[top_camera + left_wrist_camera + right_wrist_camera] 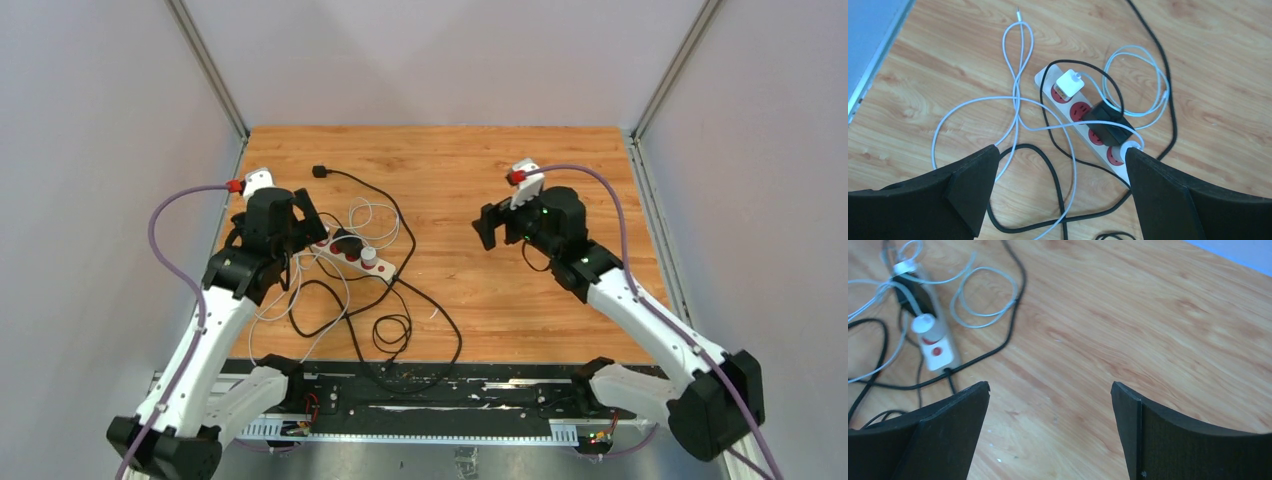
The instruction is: Pull the plug off the socket
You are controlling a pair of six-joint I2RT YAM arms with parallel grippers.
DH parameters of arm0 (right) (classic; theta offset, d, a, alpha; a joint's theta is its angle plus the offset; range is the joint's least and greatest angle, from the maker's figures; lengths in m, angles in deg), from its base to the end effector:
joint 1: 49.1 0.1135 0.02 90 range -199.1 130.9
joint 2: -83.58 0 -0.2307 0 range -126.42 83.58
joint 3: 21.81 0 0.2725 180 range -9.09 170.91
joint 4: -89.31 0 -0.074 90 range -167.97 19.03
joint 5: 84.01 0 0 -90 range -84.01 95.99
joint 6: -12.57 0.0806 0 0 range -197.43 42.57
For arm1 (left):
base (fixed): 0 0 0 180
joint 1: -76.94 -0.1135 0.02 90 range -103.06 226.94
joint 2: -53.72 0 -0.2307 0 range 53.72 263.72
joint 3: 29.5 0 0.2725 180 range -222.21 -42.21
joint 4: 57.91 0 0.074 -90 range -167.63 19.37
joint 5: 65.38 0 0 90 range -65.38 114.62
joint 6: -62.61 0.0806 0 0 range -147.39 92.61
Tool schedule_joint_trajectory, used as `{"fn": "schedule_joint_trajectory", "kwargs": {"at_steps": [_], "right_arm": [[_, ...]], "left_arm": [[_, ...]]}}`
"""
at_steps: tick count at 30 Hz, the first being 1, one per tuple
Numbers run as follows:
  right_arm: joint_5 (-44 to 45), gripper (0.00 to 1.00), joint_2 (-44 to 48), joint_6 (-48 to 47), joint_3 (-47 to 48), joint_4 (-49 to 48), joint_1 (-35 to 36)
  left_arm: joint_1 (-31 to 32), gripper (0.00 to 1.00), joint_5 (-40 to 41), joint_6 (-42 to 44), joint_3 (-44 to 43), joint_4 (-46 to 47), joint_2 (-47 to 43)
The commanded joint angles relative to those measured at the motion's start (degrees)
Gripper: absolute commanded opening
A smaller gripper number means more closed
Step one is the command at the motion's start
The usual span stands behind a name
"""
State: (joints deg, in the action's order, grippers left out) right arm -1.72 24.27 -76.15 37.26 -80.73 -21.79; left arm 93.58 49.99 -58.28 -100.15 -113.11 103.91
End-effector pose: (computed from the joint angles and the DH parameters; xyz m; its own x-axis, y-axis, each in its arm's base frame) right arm 0.2849 0.1593 0.2835 -0.1701 -0.0629 -0.9834 -0.5683 0.8215 0.0457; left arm 0.2478 -0.0380 0.3023 -0.4282 -0.3562 -0.8305 -0.3478 0.9132 -0.2124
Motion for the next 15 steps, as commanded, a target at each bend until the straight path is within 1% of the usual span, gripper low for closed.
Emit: {"fn": "schedule_joint_trajectory", "kwargs": {"at_steps": [1,2,4,6,8,11,15], "right_arm": [[-6.1,0.97,-8.2,-3.9,6.1,-2.9,8.0],[-7.3,0.96,-10.9,-4.0,7.6,-3.1,9.8],[-9.6,0.94,-15.9,-5.2,10.4,-3.4,13.9],[-9.8,0.93,-20.5,-7.9,13.2,-3.0,17.5],[-10.6,0.93,-24.5,-11.2,14.8,-4.6,20.5],[-13.8,0.92,-30.1,-13.1,16.3,-8.1,22.7],[-17.9,0.90,-36.5,-12.4,18.2,-12.5,23.5]], "left_arm": [[-3.6,1.00,-5.9,-2.0,3.9,4.0,5.4],[-4.6,1.00,-7.3,-2.3,5.2,6.1,6.1],[-6.8,1.00,-13.8,-2.7,7.8,10.7,7.0],[-7.9,0.99,-19.4,-2.6,10.3,15.4,7.5],[-8.3,0.98,-23.6,-2.3,12.4,18.8,8.4],[-8.4,0.93,-27.0,-2.7,14.8,22.5,9.8],[-8.6,0.92,-29.3,-2.5,17.0,26.6,11.2]]}}
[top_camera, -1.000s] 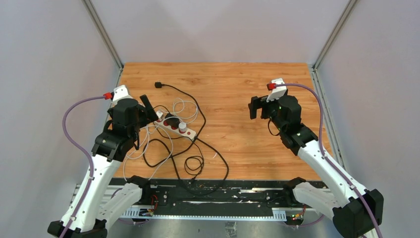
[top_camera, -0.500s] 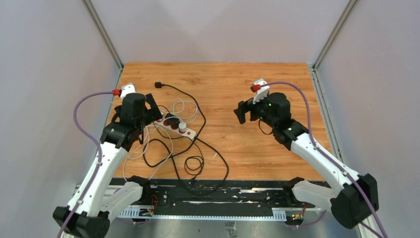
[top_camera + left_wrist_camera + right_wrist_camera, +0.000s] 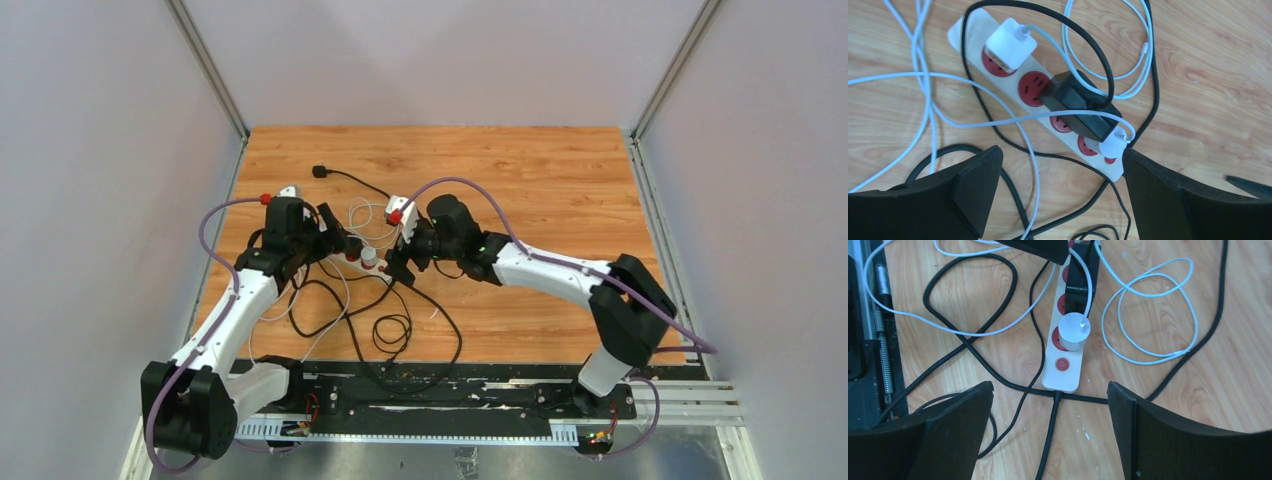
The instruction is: Pull the plug off the socket
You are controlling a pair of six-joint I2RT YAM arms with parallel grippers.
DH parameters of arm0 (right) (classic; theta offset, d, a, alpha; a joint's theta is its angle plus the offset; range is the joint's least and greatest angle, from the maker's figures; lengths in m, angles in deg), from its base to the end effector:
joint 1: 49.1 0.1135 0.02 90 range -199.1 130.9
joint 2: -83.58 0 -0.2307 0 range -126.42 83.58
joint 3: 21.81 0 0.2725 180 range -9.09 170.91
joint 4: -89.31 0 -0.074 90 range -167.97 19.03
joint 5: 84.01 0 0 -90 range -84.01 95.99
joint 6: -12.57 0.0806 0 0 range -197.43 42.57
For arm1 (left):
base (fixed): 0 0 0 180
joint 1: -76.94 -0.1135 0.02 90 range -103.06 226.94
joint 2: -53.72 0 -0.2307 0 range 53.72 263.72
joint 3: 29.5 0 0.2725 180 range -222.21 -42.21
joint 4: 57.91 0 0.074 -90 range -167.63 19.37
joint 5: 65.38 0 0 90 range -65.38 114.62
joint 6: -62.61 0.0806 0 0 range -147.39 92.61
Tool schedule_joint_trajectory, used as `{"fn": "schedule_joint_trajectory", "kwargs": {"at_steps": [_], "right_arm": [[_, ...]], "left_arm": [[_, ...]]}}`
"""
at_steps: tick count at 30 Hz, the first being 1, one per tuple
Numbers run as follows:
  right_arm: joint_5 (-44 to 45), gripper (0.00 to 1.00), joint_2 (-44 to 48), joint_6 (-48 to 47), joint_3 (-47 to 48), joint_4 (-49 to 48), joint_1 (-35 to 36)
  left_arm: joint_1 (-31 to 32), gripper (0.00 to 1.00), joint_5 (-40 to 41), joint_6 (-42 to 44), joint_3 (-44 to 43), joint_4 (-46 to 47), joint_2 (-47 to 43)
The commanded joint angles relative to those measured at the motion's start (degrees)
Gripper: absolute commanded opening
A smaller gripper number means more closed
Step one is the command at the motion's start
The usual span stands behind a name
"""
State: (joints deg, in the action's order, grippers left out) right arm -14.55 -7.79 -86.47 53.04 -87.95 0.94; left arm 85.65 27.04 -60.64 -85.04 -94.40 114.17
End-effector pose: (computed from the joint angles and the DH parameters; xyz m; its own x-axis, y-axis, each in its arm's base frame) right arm 0.2531 0.3461 0.2173 -0.0630 -0.3043 -0.9505 -0.9522 0.3035 -0.0340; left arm 0.2908 -0.0411 0.1887 -0.6125 -0.4604 -0.6426 -0.2581 0.8848 -0.3879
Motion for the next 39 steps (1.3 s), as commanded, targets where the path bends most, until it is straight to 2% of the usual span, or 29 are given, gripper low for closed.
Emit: {"fn": "schedule_joint_trajectory", "kwargs": {"at_steps": [1,9,16,29,32,35,39], "right_arm": [[-5.2,0.89,-5.9,-1.8,2.9,-6.0,0.9],[-8.0,0.85,-16.4,-2.1,7.8,-10.1,1.3],[-6.2,0.82,-22.8,-2.4,12.5,-9.6,1.3],[-3.8,0.79,-30.0,-3.2,17.6,-10.2,1.3],[-3.7,0.75,-30.9,-3.4,18.0,-10.7,1.3],[-3.4,0.68,-31.4,-3.4,18.1,-11.0,1.4],[-3.7,0.52,-31.2,-3.7,17.7,-11.1,1.4]], "left_arm": [[-0.6,0.92,-7.2,0.1,2.3,8.7,1.1],[-0.6,0.92,-6.1,0.6,0.8,11.4,5.5],[-0.6,0.91,-7.4,0.8,-1.2,10.7,11.5],[-0.6,0.92,-6.4,1.1,-2.1,11.6,11.4],[-0.6,0.93,-4.7,1.0,-2.9,10.1,10.6],[-0.6,0.93,-2.7,-0.4,-3.4,9.1,10.0],[-0.6,0.93,0.3,-2.7,-5.6,5.6,10.6]]}}
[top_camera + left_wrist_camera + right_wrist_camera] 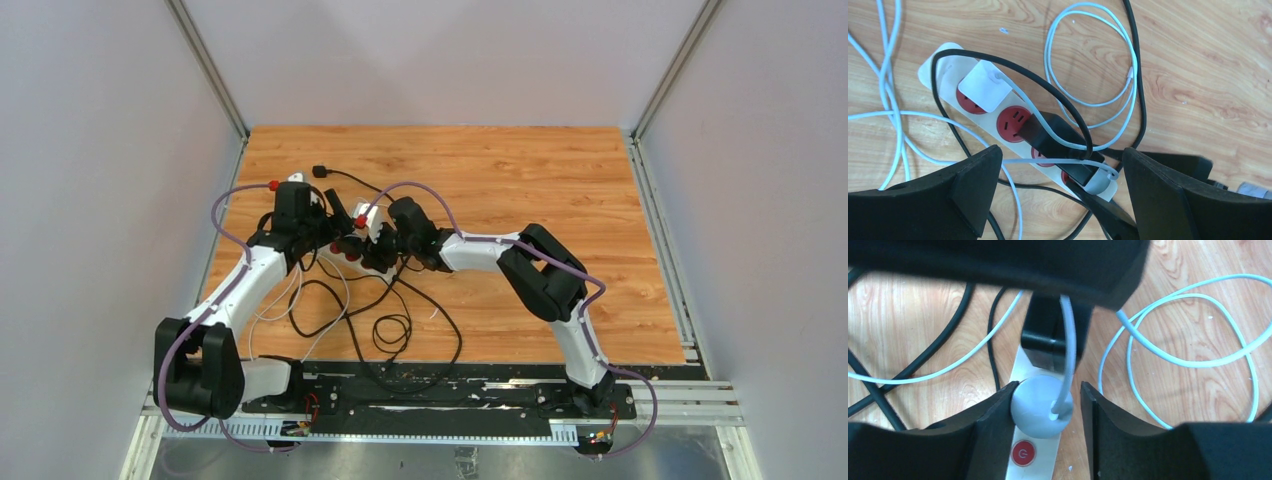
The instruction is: Pull the plug off the socket
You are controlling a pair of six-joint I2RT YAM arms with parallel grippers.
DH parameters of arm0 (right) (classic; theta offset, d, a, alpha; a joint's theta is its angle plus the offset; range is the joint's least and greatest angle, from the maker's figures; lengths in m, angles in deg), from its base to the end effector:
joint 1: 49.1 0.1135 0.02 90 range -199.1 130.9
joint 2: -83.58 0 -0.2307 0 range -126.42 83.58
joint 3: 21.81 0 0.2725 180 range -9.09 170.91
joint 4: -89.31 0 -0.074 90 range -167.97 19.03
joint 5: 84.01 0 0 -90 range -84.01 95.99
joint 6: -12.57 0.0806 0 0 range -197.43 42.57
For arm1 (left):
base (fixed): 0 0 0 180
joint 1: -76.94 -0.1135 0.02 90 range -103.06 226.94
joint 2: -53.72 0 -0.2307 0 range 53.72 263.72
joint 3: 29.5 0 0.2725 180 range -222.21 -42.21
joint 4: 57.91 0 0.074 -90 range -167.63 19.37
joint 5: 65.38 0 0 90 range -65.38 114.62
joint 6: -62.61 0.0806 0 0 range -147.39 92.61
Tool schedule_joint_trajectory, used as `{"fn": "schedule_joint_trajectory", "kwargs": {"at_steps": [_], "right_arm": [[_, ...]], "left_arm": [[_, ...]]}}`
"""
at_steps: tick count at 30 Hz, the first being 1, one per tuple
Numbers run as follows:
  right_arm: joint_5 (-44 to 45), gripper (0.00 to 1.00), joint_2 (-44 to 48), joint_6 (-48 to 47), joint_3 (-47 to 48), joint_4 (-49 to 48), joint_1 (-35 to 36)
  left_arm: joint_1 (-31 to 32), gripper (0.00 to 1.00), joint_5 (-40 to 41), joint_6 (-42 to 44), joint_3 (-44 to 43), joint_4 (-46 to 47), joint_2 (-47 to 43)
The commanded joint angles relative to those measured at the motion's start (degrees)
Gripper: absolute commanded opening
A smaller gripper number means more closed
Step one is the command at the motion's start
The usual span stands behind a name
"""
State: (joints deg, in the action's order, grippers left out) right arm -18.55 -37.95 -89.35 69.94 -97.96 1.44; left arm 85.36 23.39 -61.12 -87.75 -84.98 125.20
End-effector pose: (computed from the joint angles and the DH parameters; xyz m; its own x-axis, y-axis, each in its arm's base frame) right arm 0.3003 0.4175 0.1184 -0.0426 -0.3474 -0.9367 -0.9760 0.2148 -0.0352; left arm 0.3261 -0.0500 0.1699 -0.6224 -0.4691 -0.6266 -0.2201 0.8731 -0.4350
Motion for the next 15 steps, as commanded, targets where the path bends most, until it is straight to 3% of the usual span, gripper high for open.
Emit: {"fn": "schedule_joint_trajectory", "kwargs": {"at_steps": [1,8,15], "right_arm": [[0.2,0.48,-1.0,-0.8,0.7,-1.1,0.9],[-0.2,0.23,-1.2,-2.0,0.4,-1.2,1.2],[1.2,0.12,-1.0,-4.7,-0.2,-1.4,2.1]], "left_arm": [[-0.3,0.93,4.3,-2.6,-3.3,-4.4,-0.3],[-0.3,0.88,3.5,-3.5,-5.9,-6.0,3.4],[-0.3,0.80,2.4,-5.1,-7.1,-8.0,7.3]]}}
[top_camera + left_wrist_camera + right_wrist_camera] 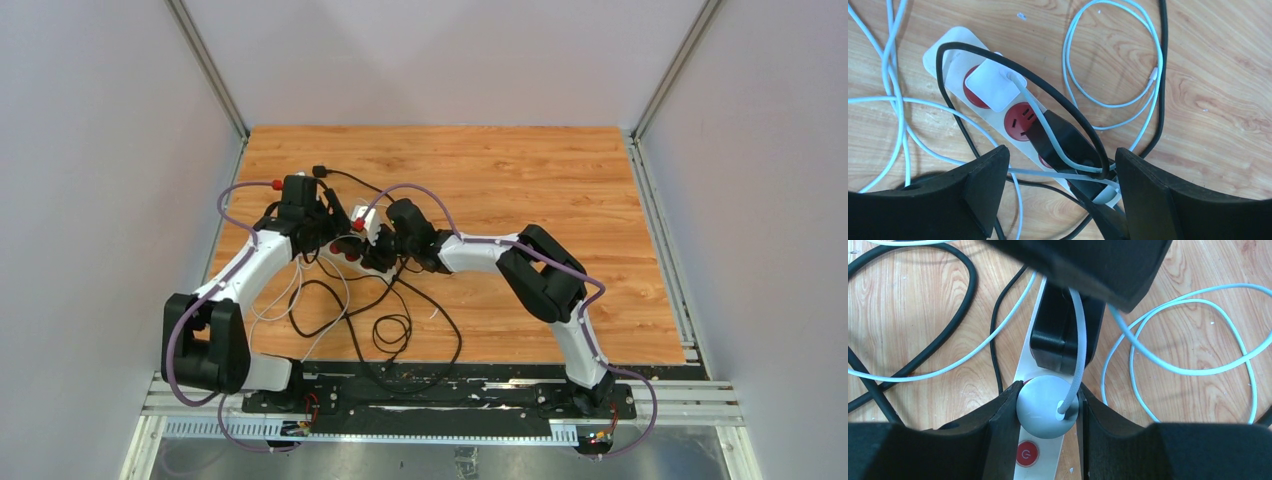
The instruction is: Pull the plug off the socket
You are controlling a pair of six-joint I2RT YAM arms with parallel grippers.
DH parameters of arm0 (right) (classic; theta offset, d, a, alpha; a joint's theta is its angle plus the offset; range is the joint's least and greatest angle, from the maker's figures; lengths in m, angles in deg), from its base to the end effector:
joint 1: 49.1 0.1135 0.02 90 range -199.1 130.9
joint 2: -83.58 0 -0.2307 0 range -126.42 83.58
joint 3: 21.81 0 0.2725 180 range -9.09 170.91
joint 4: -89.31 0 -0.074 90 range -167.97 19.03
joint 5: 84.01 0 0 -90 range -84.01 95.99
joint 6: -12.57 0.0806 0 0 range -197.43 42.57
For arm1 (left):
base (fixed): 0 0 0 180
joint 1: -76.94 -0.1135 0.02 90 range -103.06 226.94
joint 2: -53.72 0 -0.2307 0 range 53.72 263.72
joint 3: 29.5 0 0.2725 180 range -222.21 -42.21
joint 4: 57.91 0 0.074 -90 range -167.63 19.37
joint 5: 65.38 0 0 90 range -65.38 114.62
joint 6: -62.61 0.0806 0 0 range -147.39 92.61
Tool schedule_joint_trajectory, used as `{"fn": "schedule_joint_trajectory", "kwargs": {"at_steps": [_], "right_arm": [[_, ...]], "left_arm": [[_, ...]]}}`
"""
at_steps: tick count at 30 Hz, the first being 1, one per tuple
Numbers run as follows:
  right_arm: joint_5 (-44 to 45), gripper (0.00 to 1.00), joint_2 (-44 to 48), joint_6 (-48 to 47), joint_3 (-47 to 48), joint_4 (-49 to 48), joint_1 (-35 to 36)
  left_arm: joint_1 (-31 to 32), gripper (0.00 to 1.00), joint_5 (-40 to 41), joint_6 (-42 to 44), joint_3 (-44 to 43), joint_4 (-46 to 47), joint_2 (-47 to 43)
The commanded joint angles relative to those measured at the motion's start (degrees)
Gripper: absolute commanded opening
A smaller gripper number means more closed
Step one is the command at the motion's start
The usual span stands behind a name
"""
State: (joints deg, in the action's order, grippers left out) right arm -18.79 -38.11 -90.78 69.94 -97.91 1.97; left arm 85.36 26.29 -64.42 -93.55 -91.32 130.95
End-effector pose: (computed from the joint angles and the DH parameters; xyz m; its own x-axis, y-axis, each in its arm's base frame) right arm 0.2961 0.4204 0.1170 -0.0170 -0.3546 -0.9349 -0.9796 0.1931 -0.0555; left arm 0.3372 -0.0475 0.1641 -0.6499 -0.5123 -0.5614 -0.3317 0.8558 -0.3970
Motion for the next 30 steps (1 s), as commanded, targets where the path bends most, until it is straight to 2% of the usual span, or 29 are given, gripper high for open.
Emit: {"fn": "schedule_joint_trajectory", "kwargs": {"at_steps": [1,7,18,25,27,30], "right_arm": [[1.6,0.11,-0.8,-3.5,-0.4,-1.5,1.7],[2.7,0.10,-1.0,-4.6,-0.8,-1.9,2.2],[6.3,0.07,-0.2,-8.2,-2.9,-2.7,3.1],[7.1,0.02,0.4,-8.7,-4.0,-4.6,3.1],[7.7,0.00,0.2,-7.4,-2.7,-3.1,3.1],[8.2,0.00,0.2,-3.0,-1.7,-2.2,3.1]], "left_arm": [[-0.2,0.79,-0.7,-2.1,-1.2,-1.4,2.0],[0.8,0.74,-0.8,-3.6,-2.7,-2.0,5.3],[4.4,0.55,2.9,-3.7,-12.8,-16.6,14.9],[5.2,0.45,2.2,-5.8,-13.8,-17.1,18.0],[5.7,0.37,2.2,-6.0,-14.0,-17.2,19.2],[6.1,0.18,4.3,-6.5,-14.5,-18.2,21.1]]}}
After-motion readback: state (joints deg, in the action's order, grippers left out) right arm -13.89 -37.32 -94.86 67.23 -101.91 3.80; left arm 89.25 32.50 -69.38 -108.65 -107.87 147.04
